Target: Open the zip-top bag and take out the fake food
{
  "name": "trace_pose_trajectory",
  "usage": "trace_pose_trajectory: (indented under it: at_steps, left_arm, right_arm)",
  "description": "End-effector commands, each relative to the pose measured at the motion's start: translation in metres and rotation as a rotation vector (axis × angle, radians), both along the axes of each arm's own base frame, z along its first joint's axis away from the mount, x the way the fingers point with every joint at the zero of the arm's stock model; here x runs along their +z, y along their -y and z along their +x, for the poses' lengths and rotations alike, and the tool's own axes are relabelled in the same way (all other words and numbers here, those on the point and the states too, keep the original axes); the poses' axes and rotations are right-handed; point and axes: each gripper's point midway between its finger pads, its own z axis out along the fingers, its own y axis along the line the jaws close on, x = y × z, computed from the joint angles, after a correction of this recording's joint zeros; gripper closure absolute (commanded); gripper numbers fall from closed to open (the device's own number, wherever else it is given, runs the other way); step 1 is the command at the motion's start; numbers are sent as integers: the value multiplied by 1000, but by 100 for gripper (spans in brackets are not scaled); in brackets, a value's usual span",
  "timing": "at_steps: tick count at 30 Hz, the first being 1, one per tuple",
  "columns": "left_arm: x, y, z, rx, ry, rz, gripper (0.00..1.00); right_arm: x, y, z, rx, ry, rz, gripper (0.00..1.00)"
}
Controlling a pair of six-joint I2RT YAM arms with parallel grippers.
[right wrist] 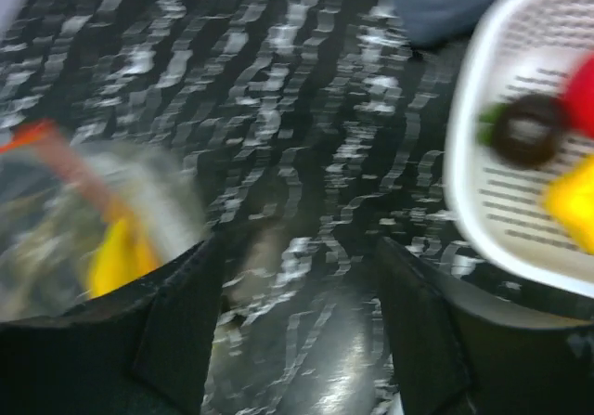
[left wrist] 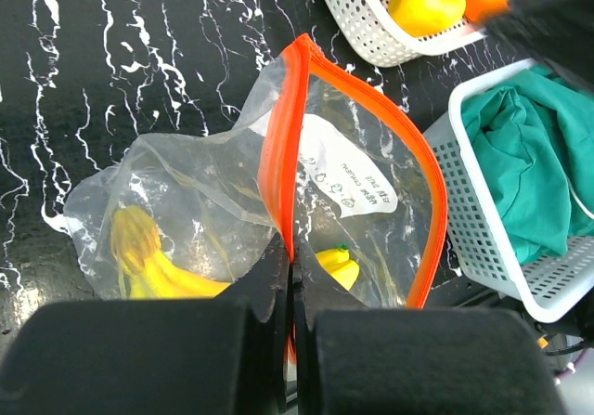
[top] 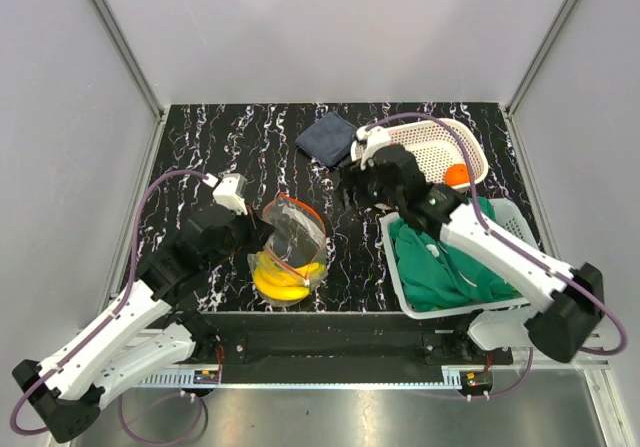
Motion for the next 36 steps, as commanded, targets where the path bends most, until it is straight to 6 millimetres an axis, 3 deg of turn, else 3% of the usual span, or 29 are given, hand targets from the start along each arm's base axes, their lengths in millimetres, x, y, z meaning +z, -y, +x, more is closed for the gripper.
trace_pose_trajectory:
  at_steps: [1,2,8,14,25,29,33,36]
  left_arm:
    - [28,10,4,-32,61,-56,100]
    - [28,10,4,-30,59,-60,100]
    - [30,12,4,-36,60,-68,100]
    - [35,15,1,-51,57,-90,100]
    - [41,26,-4,-109,44,-122,100]
    - [42,32,-4,-129,42,-136,100]
    - [40,36,0,-133,37,-135,100]
    - [38,37,3,-128,35,-124,100]
  right_arm:
    - [34,-48,-64,224,57,113,41]
    - [34,-67,-87,294,53,117,45]
    - [20,-120,-145,521,-18,141,57]
    - [1,-144,-150,579,-76,170,59]
    - [-63,-186,-137,583,-198,137,63]
    - [-77,-198,-147,629,-253,180,63]
    - [-92,-199,-158,671,-300,205,57]
    - [-106,-196,-166,696,-332,197,45]
